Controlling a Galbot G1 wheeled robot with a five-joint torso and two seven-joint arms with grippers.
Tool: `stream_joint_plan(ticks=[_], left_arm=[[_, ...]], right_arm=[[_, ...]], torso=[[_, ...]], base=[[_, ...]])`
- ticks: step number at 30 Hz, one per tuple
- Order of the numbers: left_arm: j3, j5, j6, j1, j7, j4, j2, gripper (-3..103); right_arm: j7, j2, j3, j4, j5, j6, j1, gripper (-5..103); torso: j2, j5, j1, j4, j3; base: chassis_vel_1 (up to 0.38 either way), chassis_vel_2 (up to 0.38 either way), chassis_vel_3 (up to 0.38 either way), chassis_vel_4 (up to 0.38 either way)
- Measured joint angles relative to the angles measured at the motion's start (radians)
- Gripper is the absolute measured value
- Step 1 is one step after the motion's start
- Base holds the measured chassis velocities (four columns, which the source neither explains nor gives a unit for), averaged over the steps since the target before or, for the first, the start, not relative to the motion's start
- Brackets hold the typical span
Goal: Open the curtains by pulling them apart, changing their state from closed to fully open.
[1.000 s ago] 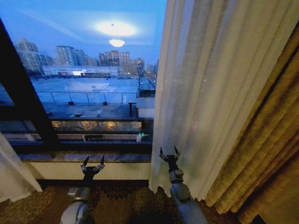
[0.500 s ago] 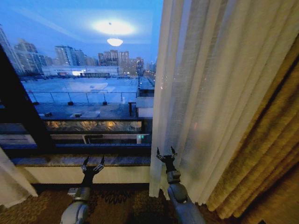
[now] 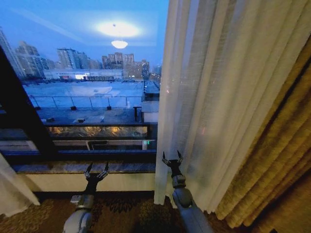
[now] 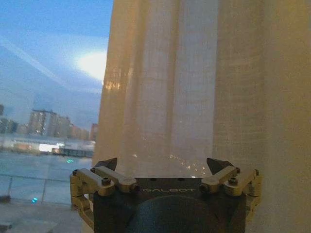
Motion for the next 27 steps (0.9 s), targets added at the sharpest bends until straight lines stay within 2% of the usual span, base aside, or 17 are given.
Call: stream_joint_plan(ticks=[7, 11, 19, 20, 22, 23, 26, 27], left_arm=[[0.0, 0.0, 0.0, 0.0, 0.0, 0.0, 0.0, 100], [0.0, 0.0, 0.0, 0.0, 0.0, 0.0, 0.0, 100], [0.0, 0.0, 0.0, 0.0, 0.0, 0.0, 0.0, 100], [0.0, 0.0, 0.0, 0.0, 0.0, 0.0, 0.0, 100], [0.0, 0.0, 0.0, 0.0, 0.0, 0.0, 0.0, 100], [0.0, 0.0, 0.0, 0.0, 0.0, 0.0, 0.0, 100], [0.0, 0.0, 0.0, 0.0, 0.0, 0.0, 0.0, 100], [0.0, 0.0, 0.0, 0.0, 0.0, 0.0, 0.0, 100]], right_arm=[[0.038, 0.004, -0.021, -0.071, 0.021, -0.075, 0.103, 100], [0.045, 0.015, -0.038, -0.102, 0.028, -0.094, 0.146, 100], [0.031, 0.036, -0.068, -0.149, 0.042, -0.094, 0.185, 100], [0.02, 0.038, -0.068, -0.153, 0.046, -0.089, 0.185, 102], [-0.001, 0.037, -0.063, -0.164, 0.051, -0.065, 0.183, 89], [-0.001, 0.037, -0.063, -0.164, 0.051, -0.065, 0.183, 89], [-0.003, 0.035, -0.06, -0.167, 0.053, -0.058, 0.181, 72], [-0.004, 0.036, -0.059, -0.168, 0.053, -0.056, 0.18, 72]], torso=[[0.0, 0.0, 0.0, 0.0, 0.0], [0.0, 0.0, 0.0, 0.0001, 0.0], [0.0, 0.0001, 0.0, 0.0001, 0.0], [0.0, 0.0001, 0.0, 0.0001, 0.0], [0.0, 0.0001, 0.0, 0.0001, 0.0], [0.0, 0.0001, 0.0, 0.0001, 0.0], [0.0, 0.0001, 0.0, 0.0, 0.0], [0.0, 0.0001, 0.0, -0.0001, 0.0]], base=[[0.0, 0.0, 0.0, 0.0], [0.0, 0.0, 0.0, 0.0], [0.0, 0.0, 0.0, 0.0], [0.0, 0.0, 0.0, 0.0], [0.0, 0.0, 0.0, 0.0], [0.0, 0.0, 0.0, 0.0], [0.0, 0.0, 0.0, 0.0], [0.0, 0.0, 0.0, 0.0]])
